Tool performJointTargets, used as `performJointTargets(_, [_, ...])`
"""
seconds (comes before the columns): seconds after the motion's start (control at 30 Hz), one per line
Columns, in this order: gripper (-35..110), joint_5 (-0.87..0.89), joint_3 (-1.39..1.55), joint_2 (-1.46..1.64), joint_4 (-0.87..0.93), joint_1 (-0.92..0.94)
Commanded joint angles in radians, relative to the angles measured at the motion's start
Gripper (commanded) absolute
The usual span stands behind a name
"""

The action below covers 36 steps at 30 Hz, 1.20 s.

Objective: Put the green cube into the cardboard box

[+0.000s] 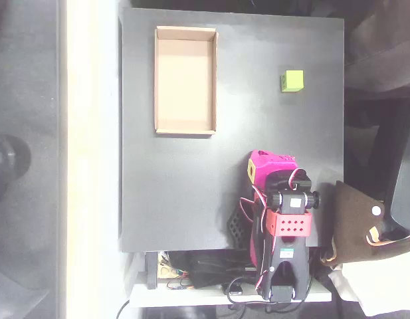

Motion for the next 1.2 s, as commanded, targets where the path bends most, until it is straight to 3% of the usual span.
performJointTargets(0.0, [1, 0.009, -0.002, 0.005, 0.017, -0.014])
performJointTargets(0.87, [1, 0.006, -0.020, -0.009, 0.014, -0.011])
performJointTargets(1.17, [1, 0.006, -0.264, -0.048, 0.014, -0.018])
